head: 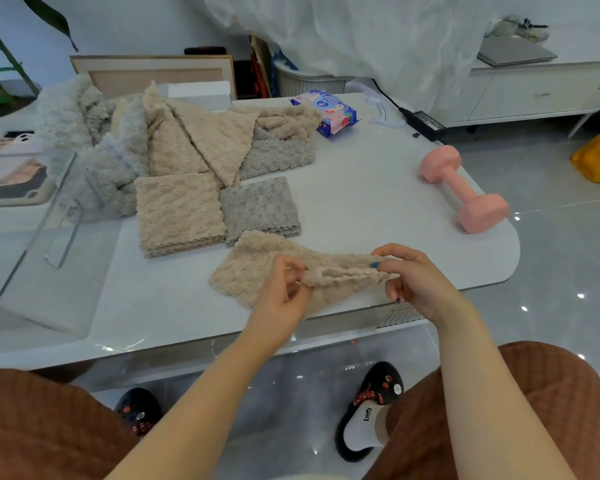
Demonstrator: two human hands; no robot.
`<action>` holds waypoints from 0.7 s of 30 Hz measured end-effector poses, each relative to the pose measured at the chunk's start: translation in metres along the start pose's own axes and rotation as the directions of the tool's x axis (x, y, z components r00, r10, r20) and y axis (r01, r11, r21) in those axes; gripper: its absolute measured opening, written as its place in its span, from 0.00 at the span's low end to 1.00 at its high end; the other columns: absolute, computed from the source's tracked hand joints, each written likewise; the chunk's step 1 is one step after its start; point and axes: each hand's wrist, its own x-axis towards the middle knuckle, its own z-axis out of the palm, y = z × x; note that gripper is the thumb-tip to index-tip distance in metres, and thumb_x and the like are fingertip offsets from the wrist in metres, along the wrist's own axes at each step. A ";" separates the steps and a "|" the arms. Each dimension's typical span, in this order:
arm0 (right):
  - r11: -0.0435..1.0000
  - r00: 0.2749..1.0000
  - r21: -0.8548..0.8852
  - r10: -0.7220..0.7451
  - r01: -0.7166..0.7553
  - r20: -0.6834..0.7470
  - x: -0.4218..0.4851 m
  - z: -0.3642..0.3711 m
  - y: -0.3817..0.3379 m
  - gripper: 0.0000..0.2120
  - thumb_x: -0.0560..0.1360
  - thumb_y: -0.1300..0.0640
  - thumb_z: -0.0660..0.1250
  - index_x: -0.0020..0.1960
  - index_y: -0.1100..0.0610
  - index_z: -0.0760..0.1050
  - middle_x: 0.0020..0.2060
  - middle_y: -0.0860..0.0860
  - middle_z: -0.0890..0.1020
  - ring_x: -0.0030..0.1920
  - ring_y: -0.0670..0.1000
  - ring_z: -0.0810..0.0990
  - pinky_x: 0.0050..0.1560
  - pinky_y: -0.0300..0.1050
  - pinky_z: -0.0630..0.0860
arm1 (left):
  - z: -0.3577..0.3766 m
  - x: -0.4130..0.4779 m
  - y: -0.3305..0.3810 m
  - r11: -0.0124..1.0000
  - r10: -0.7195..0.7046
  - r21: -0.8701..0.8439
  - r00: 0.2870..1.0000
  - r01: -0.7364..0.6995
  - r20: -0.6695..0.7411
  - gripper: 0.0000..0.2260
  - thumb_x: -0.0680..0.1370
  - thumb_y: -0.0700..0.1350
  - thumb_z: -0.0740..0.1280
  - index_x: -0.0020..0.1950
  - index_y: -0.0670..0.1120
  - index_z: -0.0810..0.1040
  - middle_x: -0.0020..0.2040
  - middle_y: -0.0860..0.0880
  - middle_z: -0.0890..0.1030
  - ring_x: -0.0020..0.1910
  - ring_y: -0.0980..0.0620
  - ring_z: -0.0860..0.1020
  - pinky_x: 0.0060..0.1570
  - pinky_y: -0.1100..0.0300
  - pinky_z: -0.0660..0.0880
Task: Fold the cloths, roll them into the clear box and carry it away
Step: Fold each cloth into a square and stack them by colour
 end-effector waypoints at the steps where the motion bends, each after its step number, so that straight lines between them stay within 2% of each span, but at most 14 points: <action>1: 0.999 0.999 0.038 -0.020 0.018 0.032 0.000 0.003 -0.004 0.10 0.73 0.66 0.63 0.45 0.53 0.79 0.37 0.58 0.78 0.19 0.51 0.69 0.22 0.36 0.62 | -0.005 -0.001 0.004 0.999 -0.014 -0.046 1.000 0.014 -0.008 0.14 0.79 0.36 0.61 0.55 0.54 0.65 0.41 0.56 0.79 0.32 0.59 0.71 0.33 0.63 0.69; 3: 0.998 0.995 0.045 -0.051 0.047 0.091 -0.001 0.010 -0.010 0.13 0.73 0.67 0.62 0.50 0.53 0.80 0.32 0.58 0.77 0.20 0.51 0.68 0.22 0.36 0.63 | -0.013 -0.004 0.009 1.000 0.027 0.008 1.000 -0.027 -0.011 0.20 0.79 0.33 0.58 0.62 0.56 0.61 0.45 0.55 0.77 0.30 0.58 0.69 0.32 0.63 0.68; 5: 0.999 0.992 0.014 -0.053 0.052 0.116 0.000 0.017 -0.015 0.15 0.73 0.67 0.61 0.50 0.53 0.81 0.31 0.57 0.77 0.22 0.52 0.68 0.21 0.36 0.63 | -0.018 -0.009 0.010 0.966 0.121 0.230 0.993 -0.117 -0.003 0.26 0.77 0.32 0.56 0.65 0.60 0.59 0.47 0.56 0.72 0.30 0.60 0.69 0.34 0.67 0.67; 8: 1.000 0.989 0.015 -0.027 0.025 0.145 0.000 0.024 -0.021 0.08 0.75 0.64 0.64 0.46 0.56 0.82 0.37 0.59 0.81 0.25 0.52 0.77 0.21 0.36 0.70 | -0.021 -0.013 0.008 0.847 0.238 0.470 0.968 -0.249 0.084 0.24 0.74 0.35 0.55 0.65 0.57 0.66 0.52 0.55 0.71 0.39 0.59 0.71 0.38 0.67 0.67; 10: 0.999 0.969 -0.033 -0.007 0.015 0.247 -0.003 0.026 -0.024 0.07 0.75 0.60 0.68 0.52 0.57 0.80 0.44 0.55 0.85 0.36 0.51 0.85 0.27 0.34 0.75 | -0.022 -0.013 0.004 0.836 0.203 0.494 0.971 -0.238 0.124 0.20 0.72 0.37 0.55 0.62 0.52 0.71 0.50 0.55 0.70 0.42 0.57 0.70 0.42 0.62 0.69; 12: 0.981 0.941 -0.187 0.009 0.058 0.338 -0.006 0.028 -0.026 0.12 0.73 0.62 0.70 0.56 0.56 0.78 0.48 0.51 0.85 0.44 0.51 0.85 0.31 0.34 0.75 | -0.022 -0.013 0.003 0.866 0.139 0.468 0.984 -0.175 0.111 0.14 0.73 0.40 0.57 0.55 0.51 0.73 0.46 0.57 0.70 0.41 0.58 0.71 0.40 0.61 0.68; 14: 0.949 0.954 -0.296 -0.020 0.112 0.298 -0.005 0.032 -0.026 0.10 0.72 0.65 0.71 0.53 0.58 0.78 0.43 0.51 0.85 0.36 0.50 0.84 0.31 0.36 0.73 | -0.025 -0.013 0.004 0.912 0.083 0.396 0.993 -0.110 0.085 0.04 0.76 0.43 0.63 0.49 0.51 0.73 0.43 0.56 0.75 0.39 0.58 0.73 0.37 0.59 0.69; 16: 0.934 0.977 -0.323 -0.098 0.156 0.188 -0.001 0.036 -0.025 0.04 0.72 0.65 0.70 0.46 0.62 0.79 0.33 0.53 0.80 0.27 0.46 0.77 0.30 0.37 0.69 | -0.031 -0.013 0.006 0.948 0.025 0.315 0.998 -0.040 0.051 0.03 0.76 0.45 0.68 0.45 0.50 0.74 0.40 0.50 0.79 0.38 0.50 0.77 0.38 0.53 0.73; 17: 0.920 0.979 -0.345 -0.138 0.184 0.154 0.001 0.038 -0.025 0.03 0.73 0.63 0.71 0.44 0.63 0.79 0.32 0.52 0.77 0.26 0.43 0.73 0.31 0.36 0.68 | -0.035 -0.013 0.007 0.966 -0.017 0.257 0.999 0.008 0.035 0.03 0.75 0.45 0.69 0.45 0.49 0.75 0.40 0.48 0.81 0.39 0.48 0.79 0.40 0.52 0.75; 19: 0.890 0.973 -0.399 -0.172 0.221 0.156 0.005 0.043 -0.028 0.06 0.73 0.60 0.70 0.44 0.64 0.79 0.32 0.48 0.74 0.29 0.42 0.68 0.35 0.34 0.65 | -0.047 -0.013 0.009 0.990 -0.124 0.065 0.992 0.122 0.022 0.02 0.76 0.41 0.69 0.47 0.44 0.77 0.42 0.46 0.82 0.41 0.48 0.81 0.43 0.54 0.77; 21: 0.873 0.966 -0.426 -0.163 0.236 0.201 0.010 0.053 -0.036 0.08 0.75 0.59 0.69 0.45 0.65 0.77 0.34 0.48 0.74 0.32 0.43 0.66 0.38 0.35 0.64 | -0.062 -0.012 0.010 0.964 -0.238 -0.110 0.970 0.243 0.056 0.04 0.76 0.35 0.66 0.49 0.41 0.77 0.43 0.45 0.83 0.41 0.50 0.82 0.42 0.57 0.79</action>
